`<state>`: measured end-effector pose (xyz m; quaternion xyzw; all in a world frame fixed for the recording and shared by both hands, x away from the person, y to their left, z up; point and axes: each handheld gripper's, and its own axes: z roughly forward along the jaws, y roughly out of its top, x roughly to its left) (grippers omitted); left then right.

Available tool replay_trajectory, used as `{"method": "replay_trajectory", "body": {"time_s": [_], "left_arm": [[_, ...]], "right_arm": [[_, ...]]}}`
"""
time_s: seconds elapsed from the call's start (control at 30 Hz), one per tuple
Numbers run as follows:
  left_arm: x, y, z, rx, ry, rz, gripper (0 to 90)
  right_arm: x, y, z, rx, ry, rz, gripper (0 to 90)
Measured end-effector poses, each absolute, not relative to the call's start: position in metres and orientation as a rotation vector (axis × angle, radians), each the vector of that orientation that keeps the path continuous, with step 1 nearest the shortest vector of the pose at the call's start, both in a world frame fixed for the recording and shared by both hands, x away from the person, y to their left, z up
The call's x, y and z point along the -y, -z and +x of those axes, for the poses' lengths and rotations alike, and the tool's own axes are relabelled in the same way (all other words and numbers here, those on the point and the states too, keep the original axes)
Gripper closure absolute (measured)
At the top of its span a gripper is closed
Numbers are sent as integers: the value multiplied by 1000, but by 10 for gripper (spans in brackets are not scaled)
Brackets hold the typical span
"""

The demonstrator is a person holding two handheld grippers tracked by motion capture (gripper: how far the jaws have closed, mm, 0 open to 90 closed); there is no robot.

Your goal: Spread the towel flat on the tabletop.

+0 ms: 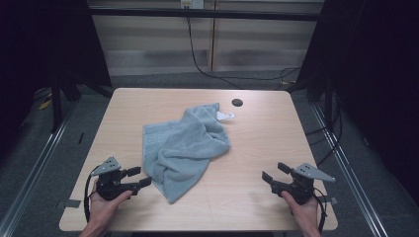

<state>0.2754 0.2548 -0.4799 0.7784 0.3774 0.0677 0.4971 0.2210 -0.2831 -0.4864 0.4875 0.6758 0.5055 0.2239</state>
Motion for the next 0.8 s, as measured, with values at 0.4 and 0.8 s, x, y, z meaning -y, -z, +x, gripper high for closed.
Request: {"method": "replay_trajectory", "body": {"time_s": [0.4, 0.8], "left_arm": [[-250, 473, 284, -931, -178, 1865, 358], [-227, 452, 325, -845, -162, 1902, 434]], "right_arm": [[275, 486, 228, -2014, -1425, 1338, 277], [235, 467, 274, -2188, -1535, 1219, 311]]}}
